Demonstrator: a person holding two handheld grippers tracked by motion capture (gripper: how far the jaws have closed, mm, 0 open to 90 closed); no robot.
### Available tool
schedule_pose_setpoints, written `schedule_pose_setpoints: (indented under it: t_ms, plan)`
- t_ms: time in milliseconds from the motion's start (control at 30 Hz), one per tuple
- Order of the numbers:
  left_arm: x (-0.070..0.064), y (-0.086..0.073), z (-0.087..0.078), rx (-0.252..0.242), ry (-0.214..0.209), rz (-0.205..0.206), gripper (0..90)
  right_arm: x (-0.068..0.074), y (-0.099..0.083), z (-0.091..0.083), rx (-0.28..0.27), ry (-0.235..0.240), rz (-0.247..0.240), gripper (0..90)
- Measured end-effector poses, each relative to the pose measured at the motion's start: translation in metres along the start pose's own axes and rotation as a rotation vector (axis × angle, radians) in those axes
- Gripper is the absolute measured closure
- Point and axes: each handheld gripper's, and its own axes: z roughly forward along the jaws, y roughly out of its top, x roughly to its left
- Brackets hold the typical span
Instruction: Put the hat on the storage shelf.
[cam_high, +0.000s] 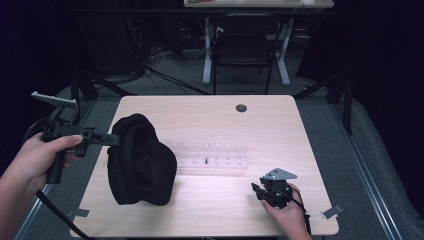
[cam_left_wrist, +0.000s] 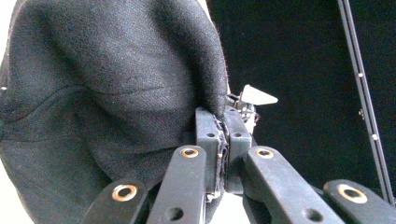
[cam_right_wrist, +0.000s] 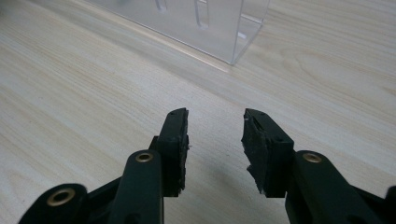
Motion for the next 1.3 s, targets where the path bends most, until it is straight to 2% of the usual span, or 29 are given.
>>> schedule_pose_setpoints:
  t_ms: [567, 1000, 1300]
  plan:
    - [-0.016, 0.015, -0.006, -0.054, -0.013, 0.014, 88.2, -0.001, 0.000, 0.000, -0.004, 0.005, -0.003, 60.0]
    - [-0.031, 0.038, 0.004, -0.084, -0.008, 0.024, 88.2, -0.003, 0.000, -0.001, -0.002, 0.007, 0.003, 59.5]
    - [-0.039, 0.050, 0.016, -0.085, -0.015, 0.032, 88.2, -0.004, 0.000, -0.001, -0.009, 0.009, 0.010, 59.5]
